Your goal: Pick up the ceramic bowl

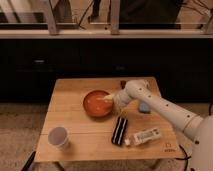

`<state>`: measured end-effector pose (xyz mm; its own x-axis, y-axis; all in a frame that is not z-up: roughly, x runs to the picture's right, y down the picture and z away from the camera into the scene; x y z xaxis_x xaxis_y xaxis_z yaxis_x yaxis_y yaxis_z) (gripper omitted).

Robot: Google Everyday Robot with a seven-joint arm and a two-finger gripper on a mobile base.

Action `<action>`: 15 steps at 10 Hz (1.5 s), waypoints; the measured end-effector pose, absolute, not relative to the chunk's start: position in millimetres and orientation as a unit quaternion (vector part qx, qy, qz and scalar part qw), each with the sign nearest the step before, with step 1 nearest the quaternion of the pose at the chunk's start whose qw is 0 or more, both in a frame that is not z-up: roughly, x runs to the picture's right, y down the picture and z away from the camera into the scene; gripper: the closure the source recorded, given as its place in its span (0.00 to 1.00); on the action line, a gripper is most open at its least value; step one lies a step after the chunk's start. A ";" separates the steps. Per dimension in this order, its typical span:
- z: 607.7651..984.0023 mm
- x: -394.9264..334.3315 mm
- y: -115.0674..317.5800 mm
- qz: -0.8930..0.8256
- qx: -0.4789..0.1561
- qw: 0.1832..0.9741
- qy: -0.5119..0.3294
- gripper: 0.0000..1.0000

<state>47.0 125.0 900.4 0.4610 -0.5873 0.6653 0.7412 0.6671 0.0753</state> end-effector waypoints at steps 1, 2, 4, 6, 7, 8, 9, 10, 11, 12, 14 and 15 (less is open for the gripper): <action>900.1 47.5 126.2 -0.392 -0.114 0.847 -0.341 0.51; 900.2 45.5 125.9 -0.393 -0.113 0.846 -0.342 0.59; 905.9 44.2 132.3 -0.393 -0.109 0.846 -0.344 0.81; 906.0 46.4 133.8 -0.398 -0.108 0.844 -0.342 0.96; 900.1 46.7 127.9 -0.403 -0.108 0.843 -0.341 0.98; 890.7 47.2 119.0 -0.406 -0.108 0.842 -0.340 0.98; 883.0 47.9 111.9 -0.409 -0.107 0.841 -0.339 0.98; 872.6 49.5 102.1 -0.412 -0.105 0.840 -0.337 0.98; 864.4 51.1 94.4 -0.416 -0.102 0.839 -0.336 0.98; 860.3 50.9 90.5 -0.421 -0.100 0.837 -0.335 0.98; 856.7 49.1 91.3 -0.432 -0.095 0.830 -0.340 0.98; 854.4 50.3 90.7 -0.432 -0.097 0.830 -0.341 0.98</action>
